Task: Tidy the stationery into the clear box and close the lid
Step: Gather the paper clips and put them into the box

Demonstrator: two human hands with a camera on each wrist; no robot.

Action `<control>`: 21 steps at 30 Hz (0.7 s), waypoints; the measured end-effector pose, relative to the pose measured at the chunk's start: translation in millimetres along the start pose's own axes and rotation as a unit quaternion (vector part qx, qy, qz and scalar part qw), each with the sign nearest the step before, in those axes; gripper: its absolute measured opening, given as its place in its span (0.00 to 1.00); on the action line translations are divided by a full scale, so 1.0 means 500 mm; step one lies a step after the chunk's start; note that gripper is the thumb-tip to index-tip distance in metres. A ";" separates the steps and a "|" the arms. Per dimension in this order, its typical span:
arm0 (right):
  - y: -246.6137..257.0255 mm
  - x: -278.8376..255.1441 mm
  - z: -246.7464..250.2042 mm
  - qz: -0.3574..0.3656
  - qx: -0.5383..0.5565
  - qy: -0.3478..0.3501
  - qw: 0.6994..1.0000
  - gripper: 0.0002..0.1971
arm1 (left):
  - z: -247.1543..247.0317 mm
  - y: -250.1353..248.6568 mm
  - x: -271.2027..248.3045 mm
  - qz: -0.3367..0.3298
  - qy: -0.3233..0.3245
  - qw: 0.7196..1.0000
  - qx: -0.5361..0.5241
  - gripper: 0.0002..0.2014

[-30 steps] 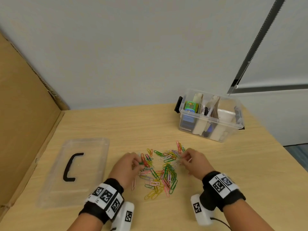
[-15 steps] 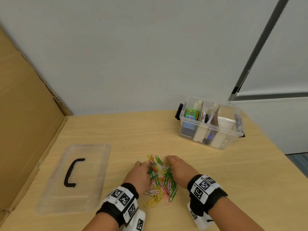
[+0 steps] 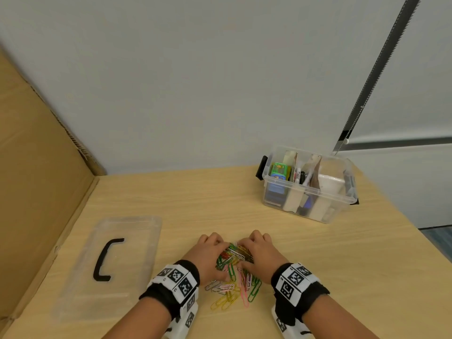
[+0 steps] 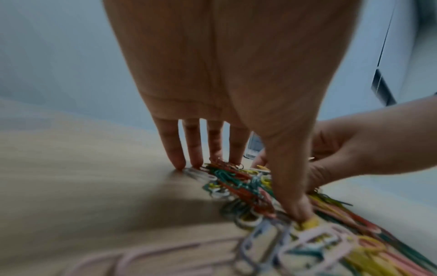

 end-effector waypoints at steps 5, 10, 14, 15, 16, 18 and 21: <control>0.008 0.000 0.010 -0.009 0.013 -0.033 0.999 0.15 | 0.020 0.002 -0.014 0.006 -0.075 0.996 -0.039 0.26; 0.000 -0.001 0.027 -0.021 0.018 -0.065 0.998 0.14 | 0.026 -0.011 -0.011 0.003 -0.083 0.996 -0.021 0.19; -0.022 -0.004 0.034 -0.039 0.061 -0.073 0.995 0.13 | 0.026 -0.035 -0.012 -0.008 -0.090 0.996 0.024 0.16; -0.030 -0.006 0.035 -0.046 0.073 -0.077 0.993 0.12 | 0.026 -0.040 -0.012 -0.009 -0.092 0.995 0.033 0.16; -0.040 -0.008 0.037 -0.054 0.093 -0.081 0.991 0.12 | 0.027 -0.043 -0.013 -0.009 -0.096 0.995 0.035 0.16; -0.061 -0.015 0.042 -0.074 0.151 -0.085 0.982 0.12 | 0.036 -0.041 -0.014 -0.003 -0.111 0.994 0.017 0.16; -0.095 -0.031 0.059 -0.098 0.250 -0.092 0.959 0.11 | 0.064 -0.041 -0.022 -0.005 -0.161 0.987 -0.028 0.15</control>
Point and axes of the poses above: each hand's wrist, its own x-axis towards the middle knuckle, its own z-axis out of the back of the hand, y = z × x, the point moved 9 cm from there along x, towards the middle knuckle, and after that the axes turned 13 degrees about -x, right-handed, at the moved point
